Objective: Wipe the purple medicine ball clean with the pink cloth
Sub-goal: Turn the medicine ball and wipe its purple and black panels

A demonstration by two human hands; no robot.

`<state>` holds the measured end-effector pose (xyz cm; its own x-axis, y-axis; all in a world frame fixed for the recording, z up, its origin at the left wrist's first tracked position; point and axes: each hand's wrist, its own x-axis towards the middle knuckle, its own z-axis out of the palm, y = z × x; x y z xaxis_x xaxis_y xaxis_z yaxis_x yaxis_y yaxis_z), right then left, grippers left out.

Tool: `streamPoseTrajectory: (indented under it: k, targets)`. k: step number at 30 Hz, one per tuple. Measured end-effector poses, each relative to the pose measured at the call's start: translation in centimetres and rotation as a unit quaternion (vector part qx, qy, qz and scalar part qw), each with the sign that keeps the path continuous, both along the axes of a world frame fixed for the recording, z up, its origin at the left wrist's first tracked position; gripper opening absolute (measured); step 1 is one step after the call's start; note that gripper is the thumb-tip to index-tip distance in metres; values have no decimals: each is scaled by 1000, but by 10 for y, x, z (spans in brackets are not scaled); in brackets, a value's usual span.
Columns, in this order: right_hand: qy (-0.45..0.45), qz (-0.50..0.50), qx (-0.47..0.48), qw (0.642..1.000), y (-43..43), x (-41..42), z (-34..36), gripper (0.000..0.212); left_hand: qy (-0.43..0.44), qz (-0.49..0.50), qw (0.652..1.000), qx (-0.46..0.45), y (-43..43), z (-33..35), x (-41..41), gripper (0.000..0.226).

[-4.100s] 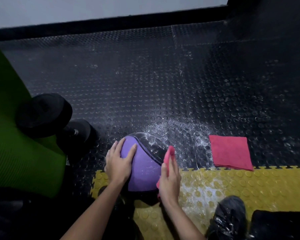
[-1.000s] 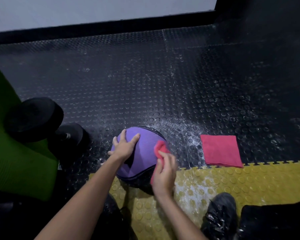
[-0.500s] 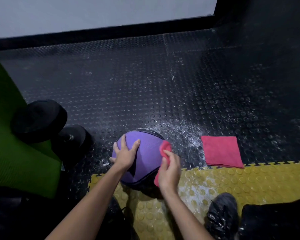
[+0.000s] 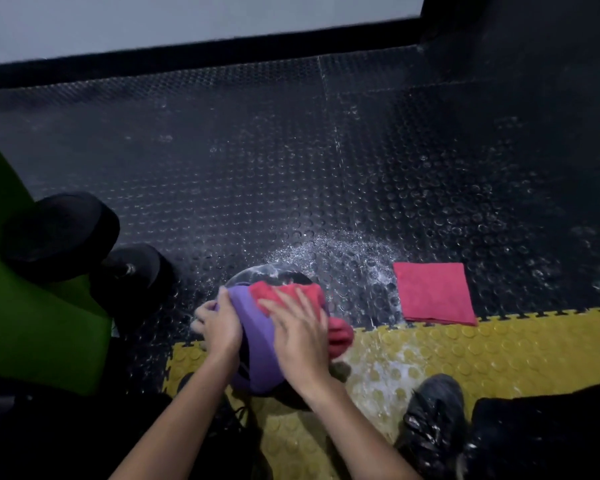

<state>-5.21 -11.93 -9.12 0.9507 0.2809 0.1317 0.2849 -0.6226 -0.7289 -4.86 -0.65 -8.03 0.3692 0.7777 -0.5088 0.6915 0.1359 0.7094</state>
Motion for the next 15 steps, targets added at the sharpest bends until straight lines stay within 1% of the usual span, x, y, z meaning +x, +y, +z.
streamPoseTrajectory:
  k: [1,2,3,4,5,6,7,8,10,12,13,14,15]
  targets:
    - [-9,19,-15,1000,1,2,-3,39,12,13,1000,-8,2,-2,1,52]
    - [16,11,-17,1000,-2,9,-5,43,19,21,1000,-11,4,-3,2,53]
    - [61,-19,-1,998,-9,17,-10,49,19,26,999,-11,4,-5,2,52]
    - [125,-58,34,990,-20,25,-17,50,19,28,999,-5,3,-7,2,51]
    - [195,-85,85,973,-28,32,-24,46,22,25,999,12,2,-8,2,51]
    - [248,-100,124,956,-33,36,-28,42,30,17,999,36,0,-9,2,52]
    - [258,-110,137,950,-33,36,-30,39,38,7,998,59,-3,-9,1,53]
    - [227,-113,123,959,-29,34,-27,38,43,-2,996,79,-6,-9,0,54]
    - [116,-102,66,986,-14,24,-16,33,47,-14,993,108,-10,-10,-2,53]
    - [10,-49,23,998,2,14,-9,31,44,-21,991,128,-10,-13,-8,52]
    - [-29,-18,2,999,3,14,-8,32,40,-23,990,132,-9,-14,-9,52]
    - [-39,5,-6,999,2,17,-10,33,39,-25,990,132,-7,-16,-10,52]
    - [-19,11,-5,1000,-1,21,-13,36,40,-27,990,132,-7,-17,-10,53]
